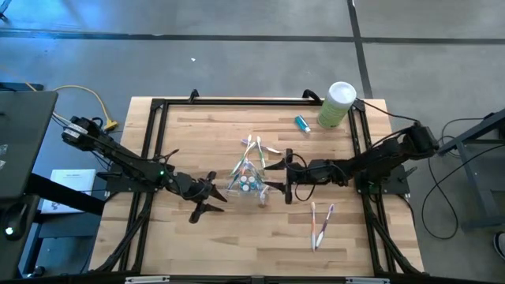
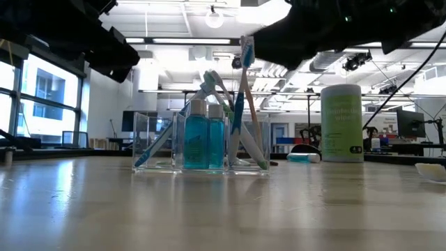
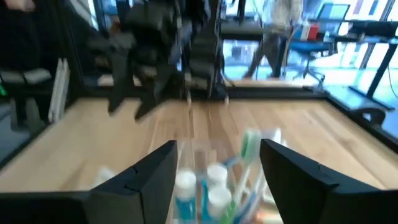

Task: Pick & Place toothbrushing station
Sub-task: Put the orange toothbrush into the left side of the transparent organizer

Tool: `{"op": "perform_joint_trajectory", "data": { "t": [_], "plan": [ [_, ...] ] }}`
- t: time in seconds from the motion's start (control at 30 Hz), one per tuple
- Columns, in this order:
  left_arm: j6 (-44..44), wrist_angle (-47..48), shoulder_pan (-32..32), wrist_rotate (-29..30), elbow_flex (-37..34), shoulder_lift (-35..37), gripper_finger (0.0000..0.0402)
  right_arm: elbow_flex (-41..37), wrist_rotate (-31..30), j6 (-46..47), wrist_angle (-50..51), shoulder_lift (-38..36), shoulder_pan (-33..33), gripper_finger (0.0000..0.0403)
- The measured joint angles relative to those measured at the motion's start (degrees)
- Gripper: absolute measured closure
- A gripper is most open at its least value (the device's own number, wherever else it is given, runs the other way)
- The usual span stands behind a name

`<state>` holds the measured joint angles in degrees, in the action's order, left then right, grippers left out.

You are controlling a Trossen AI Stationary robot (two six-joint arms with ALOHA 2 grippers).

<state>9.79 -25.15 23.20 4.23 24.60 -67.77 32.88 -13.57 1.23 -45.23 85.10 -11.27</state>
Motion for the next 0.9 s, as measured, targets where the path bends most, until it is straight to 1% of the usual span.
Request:
{"op": "perform_joint_trajectory", "data": {
  "t": [0.13,0.33,0.4,0.53,0.6,0.63,0.7,0.83,0.9],
  "plan": [
    [0.16,0.19,0.00,0.01,0.00,0.00,0.0246,-0.04,-0.07,0.51,6.06,-3.08,0.00,0.0186],
    [1.03,0.20,-0.04,0.02,0.00,0.00,0.0246,-0.04,-3.09,3.56,20.66,-9.18,0.00,0.0192],
    [1.96,0.22,-0.02,0.04,0.00,0.00,0.0246,-0.07,-2.83,5.91,27.12,-11.38,0.00,0.0194],
    [4.06,0.24,-0.02,0.09,0.00,0.00,0.0246,-0.05,-1.93,13.90,39.63,-15.70,0.00,0.0195],
    [4.08,0.25,-0.03,0.09,0.00,0.00,0.0246,-0.07,1.99,18.93,44.72,-17.76,0.02,0.0195],
    [4.08,0.26,-0.04,0.09,0.00,0.00,0.0246,-0.07,4.92,21.50,46.58,-18.82,0.07,0.0195],
    [3.79,0.26,-0.03,0.09,0.00,0.00,0.0246,-0.07,12.62,26.91,50.96,-20.87,0.00,0.0195],
    [3.60,0.26,-0.04,0.13,0.00,0.00,0.0246,-0.06,28.58,38.27,54.40,-22.36,-0.05,0.0195],
    [3.58,0.26,-0.04,0.36,0.00,0.00,0.0246,-0.07,33.02,43.09,54.31,-22.16,-1.34,0.0195]
  ]
}}
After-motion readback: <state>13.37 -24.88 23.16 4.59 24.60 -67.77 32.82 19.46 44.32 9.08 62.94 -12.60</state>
